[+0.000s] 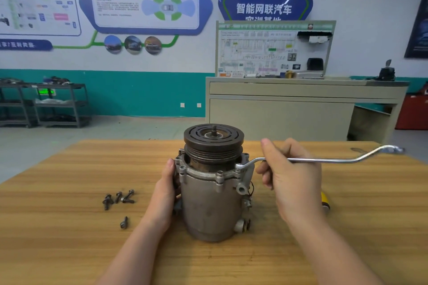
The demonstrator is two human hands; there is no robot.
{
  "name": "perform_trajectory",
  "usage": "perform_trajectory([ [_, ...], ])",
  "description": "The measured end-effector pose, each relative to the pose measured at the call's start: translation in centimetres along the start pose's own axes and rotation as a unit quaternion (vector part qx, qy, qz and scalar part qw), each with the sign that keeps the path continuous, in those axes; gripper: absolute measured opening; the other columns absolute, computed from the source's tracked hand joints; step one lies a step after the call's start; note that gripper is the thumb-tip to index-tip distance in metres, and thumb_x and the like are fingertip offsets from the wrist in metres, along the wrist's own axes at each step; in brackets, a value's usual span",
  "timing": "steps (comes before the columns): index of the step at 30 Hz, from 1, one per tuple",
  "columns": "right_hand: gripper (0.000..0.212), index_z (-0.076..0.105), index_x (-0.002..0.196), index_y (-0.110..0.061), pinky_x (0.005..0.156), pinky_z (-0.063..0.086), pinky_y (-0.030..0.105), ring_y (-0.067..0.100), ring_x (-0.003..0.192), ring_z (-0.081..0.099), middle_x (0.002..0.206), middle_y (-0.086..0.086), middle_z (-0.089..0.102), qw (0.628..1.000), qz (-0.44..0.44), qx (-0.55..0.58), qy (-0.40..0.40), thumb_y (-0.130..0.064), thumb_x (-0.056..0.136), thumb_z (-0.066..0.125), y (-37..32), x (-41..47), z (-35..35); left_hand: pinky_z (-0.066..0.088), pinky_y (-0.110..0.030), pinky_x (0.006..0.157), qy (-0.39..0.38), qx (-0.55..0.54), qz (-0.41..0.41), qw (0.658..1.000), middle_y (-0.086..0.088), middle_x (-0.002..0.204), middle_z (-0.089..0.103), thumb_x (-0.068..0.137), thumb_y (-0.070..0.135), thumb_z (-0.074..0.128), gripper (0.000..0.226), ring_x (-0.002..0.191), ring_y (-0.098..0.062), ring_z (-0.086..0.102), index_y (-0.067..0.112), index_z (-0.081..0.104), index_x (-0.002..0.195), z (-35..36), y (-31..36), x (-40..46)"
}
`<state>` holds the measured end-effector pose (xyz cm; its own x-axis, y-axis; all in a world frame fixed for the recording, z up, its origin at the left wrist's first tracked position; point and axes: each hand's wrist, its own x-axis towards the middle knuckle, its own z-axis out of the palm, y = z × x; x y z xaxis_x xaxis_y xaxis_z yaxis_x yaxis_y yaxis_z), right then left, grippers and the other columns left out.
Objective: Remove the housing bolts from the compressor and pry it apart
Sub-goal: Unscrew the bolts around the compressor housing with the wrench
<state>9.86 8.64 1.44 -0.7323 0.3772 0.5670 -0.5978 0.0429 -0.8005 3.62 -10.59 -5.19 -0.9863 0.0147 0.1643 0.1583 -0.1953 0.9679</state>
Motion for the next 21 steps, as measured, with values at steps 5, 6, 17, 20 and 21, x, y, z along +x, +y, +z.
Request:
perform_trajectory([
  [5, 0.042, 0.039, 0.056, -0.026, 0.039, 0.033, 0.011, 0.004, 0.042, 0.046, 0.054, 0.001, 0.053, 0.962, -0.226, -0.154, -0.006, -0.025, 0.091, 0.061, -0.7, -3.6, 1.1, 0.041, -0.051, 0.107, 0.000, -0.005, -0.005, 1.000, -0.003, 0.118, 0.070, 0.070, 0.077, 0.039, 0.078, 0.116, -0.022, 0.062, 0.024, 0.068, 0.119, 0.2, 0.2, -0.1],
  [6, 0.041, 0.037, 0.058, -0.031, 0.040, 0.031, 0.010, 0.003, 0.042, 0.044, 0.053, -0.003, 0.050, 0.957, -0.245, -0.157, -0.012, -0.024, 0.090, 0.060, -0.6, -4.0, 1.3, 0.041, -0.050, 0.107, -0.001, -0.005, -0.005, 1.000, -0.003, 0.118, 0.070, 0.070, 0.078, 0.040, 0.078, 0.116, -0.022, 0.062, 0.024, 0.068, 0.119, 0.2, 0.2, -0.2],
  [17, 0.021, 0.054, 0.059, -0.012, 0.029, 0.027, 0.014, 0.007, 0.029, 0.039, 0.043, 0.004, 0.048, 0.905, 0.303, 0.267, -0.133, -0.022, 0.071, 0.068, 2.5, 3.4, -0.4, 0.043, -0.049, 0.106, 0.011, -0.011, -0.024, 1.000, -0.003, 0.113, 0.072, 0.060, 0.079, 0.042, 0.085, 0.113, -0.023, 0.063, 0.023, 0.068, 0.118, 0.2, 0.3, -0.2],
  [20, 0.025, 0.056, 0.052, -0.011, 0.025, 0.025, 0.012, 0.002, 0.026, 0.037, 0.041, 0.000, 0.047, 0.870, 0.350, 0.318, -0.137, -0.022, 0.071, 0.068, 2.4, 4.9, 0.3, 0.040, -0.051, 0.108, 0.004, -0.013, -0.023, 1.000, -0.003, 0.116, 0.071, 0.062, 0.080, 0.042, 0.085, 0.116, -0.025, 0.061, 0.024, 0.067, 0.120, 0.1, 0.2, -0.2],
  [21, 0.026, 0.057, 0.050, -0.012, 0.025, 0.025, 0.012, 0.001, 0.027, 0.037, 0.041, -0.001, 0.047, 0.867, 0.337, 0.348, -0.116, -0.022, 0.071, 0.069, 2.1, 5.1, 0.2, 0.040, -0.052, 0.108, 0.002, -0.011, -0.017, 1.000, -0.003, 0.117, 0.071, 0.064, 0.079, 0.041, 0.083, 0.117, -0.025, 0.061, 0.025, 0.066, 0.121, 0.1, 0.2, -0.2],
])
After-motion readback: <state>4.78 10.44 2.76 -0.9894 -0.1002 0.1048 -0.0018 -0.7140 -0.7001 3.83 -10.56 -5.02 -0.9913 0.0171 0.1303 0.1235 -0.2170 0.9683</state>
